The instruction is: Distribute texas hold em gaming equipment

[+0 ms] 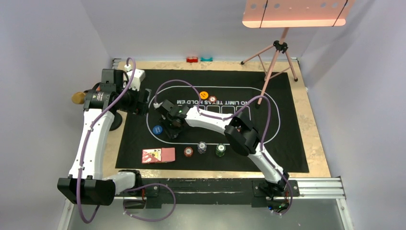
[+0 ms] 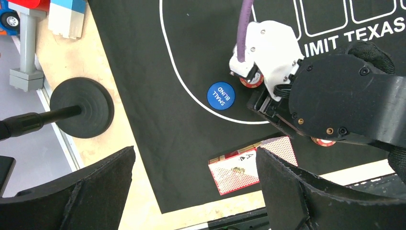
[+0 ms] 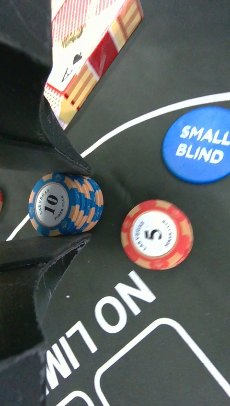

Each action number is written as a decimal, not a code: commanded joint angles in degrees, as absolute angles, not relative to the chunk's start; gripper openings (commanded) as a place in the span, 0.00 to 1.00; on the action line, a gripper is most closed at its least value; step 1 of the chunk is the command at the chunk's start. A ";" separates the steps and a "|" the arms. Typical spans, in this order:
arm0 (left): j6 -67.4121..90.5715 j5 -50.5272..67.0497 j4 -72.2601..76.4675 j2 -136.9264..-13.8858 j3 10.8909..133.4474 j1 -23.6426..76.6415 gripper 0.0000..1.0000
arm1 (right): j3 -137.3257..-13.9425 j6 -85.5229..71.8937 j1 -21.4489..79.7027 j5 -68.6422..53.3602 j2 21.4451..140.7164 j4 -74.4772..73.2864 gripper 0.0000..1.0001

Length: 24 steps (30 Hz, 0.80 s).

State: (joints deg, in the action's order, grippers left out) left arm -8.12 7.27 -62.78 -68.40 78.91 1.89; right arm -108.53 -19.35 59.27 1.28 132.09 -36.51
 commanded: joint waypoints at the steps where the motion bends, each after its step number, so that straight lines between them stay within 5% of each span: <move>1: -7.45 7.72 -61.18 -68.15 81.10 1.37 1.00 | -114.85 -18.71 59.85 -1.05 132.44 -36.21 0.00; 7: -7.71 7.48 -61.26 -68.09 81.04 1.39 1.00 | -116.55 -19.16 60.10 -2.05 134.92 -36.96 0.00; 15: -7.65 7.43 -61.35 -67.62 81.12 1.40 1.00 | -115.16 -19.03 60.29 -2.72 135.29 -38.27 0.25; 20: -7.45 7.56 -61.58 -67.48 81.21 1.44 1.00 | -116.58 -18.15 60.30 -2.32 135.03 -40.54 0.54; 24: -7.58 7.59 -61.71 -67.16 81.13 1.45 1.00 | -116.88 -17.47 60.29 -1.55 133.17 -41.58 0.60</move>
